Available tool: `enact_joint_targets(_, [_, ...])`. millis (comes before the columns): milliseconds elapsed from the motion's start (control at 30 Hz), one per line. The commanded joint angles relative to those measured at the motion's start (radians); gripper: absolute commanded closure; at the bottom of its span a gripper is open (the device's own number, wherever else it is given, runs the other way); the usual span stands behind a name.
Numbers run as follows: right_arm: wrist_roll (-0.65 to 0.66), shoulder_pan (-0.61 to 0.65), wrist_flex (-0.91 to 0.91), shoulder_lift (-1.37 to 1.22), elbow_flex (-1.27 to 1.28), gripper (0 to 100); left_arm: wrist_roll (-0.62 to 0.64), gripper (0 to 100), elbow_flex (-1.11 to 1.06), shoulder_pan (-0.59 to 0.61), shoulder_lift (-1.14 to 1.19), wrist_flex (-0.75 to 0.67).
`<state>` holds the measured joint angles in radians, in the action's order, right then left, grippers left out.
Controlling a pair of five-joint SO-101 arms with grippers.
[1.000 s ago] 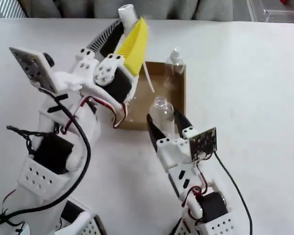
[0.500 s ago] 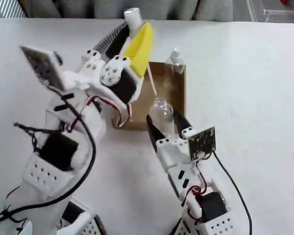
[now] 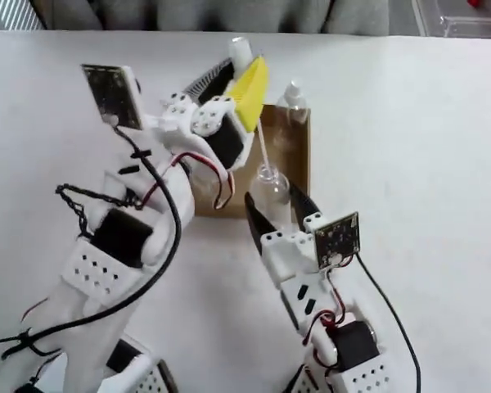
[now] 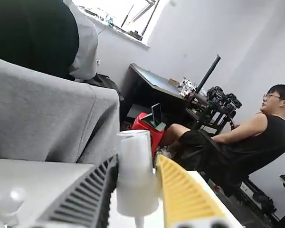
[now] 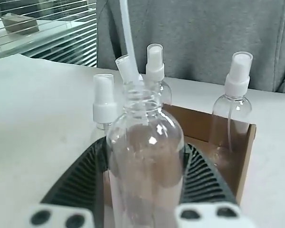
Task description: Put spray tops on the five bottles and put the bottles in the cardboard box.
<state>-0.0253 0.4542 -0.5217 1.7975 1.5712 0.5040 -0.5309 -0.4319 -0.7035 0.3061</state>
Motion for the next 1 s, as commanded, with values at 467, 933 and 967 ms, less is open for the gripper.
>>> enact_joint_targets(467, [0.011,-0.013,0.025,0.008,-0.011,98.3,0.006,98,-0.207,-0.016,-0.131,-0.032])
enact_joint_targets(933, [0.011,-0.016,0.027,0.008,-0.002,98.3,0.006,98,-0.368,-0.102,-0.213,-0.032])
enact_joint_targets(967, [0.011,-0.016,0.027,0.008,-0.002,98.3,0.006,98,-0.37,-0.101,-0.213,-0.032])
